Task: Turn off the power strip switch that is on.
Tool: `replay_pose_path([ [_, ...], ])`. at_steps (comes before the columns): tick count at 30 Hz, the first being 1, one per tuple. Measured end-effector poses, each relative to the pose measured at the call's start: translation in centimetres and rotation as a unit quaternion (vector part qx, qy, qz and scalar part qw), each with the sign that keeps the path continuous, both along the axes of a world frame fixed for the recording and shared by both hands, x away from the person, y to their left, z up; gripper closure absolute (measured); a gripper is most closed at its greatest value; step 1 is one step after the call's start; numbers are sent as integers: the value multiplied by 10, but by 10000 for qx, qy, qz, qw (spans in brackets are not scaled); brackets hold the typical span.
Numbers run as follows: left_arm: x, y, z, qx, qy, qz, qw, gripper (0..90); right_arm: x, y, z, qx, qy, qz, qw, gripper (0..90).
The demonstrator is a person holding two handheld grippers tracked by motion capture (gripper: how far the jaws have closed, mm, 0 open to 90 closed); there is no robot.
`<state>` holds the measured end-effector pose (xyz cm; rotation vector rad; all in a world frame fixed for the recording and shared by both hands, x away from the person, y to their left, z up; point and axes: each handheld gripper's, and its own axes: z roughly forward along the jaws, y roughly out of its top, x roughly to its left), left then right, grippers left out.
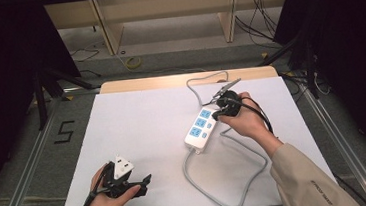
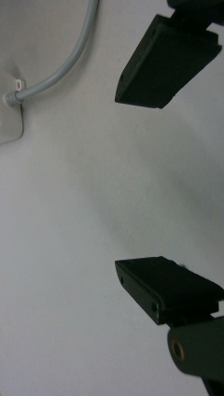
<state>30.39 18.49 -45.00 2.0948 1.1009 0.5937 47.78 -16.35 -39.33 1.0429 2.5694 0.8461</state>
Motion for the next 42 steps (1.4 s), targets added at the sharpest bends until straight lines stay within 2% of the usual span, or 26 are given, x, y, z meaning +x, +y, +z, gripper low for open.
replay_pose_path([
  [20,0,1,0,-5,29,17,10000,159,-26,-24,3,452,-232,19,9987,735],
  [34,0,1,0,0,41,31,10000,159,-42,-42,5,712,-451,6,9964,628],
  [42,0,2,-1,-5,39,28,10000,159,-56,-52,0,947,-652,71,9933,541],
])
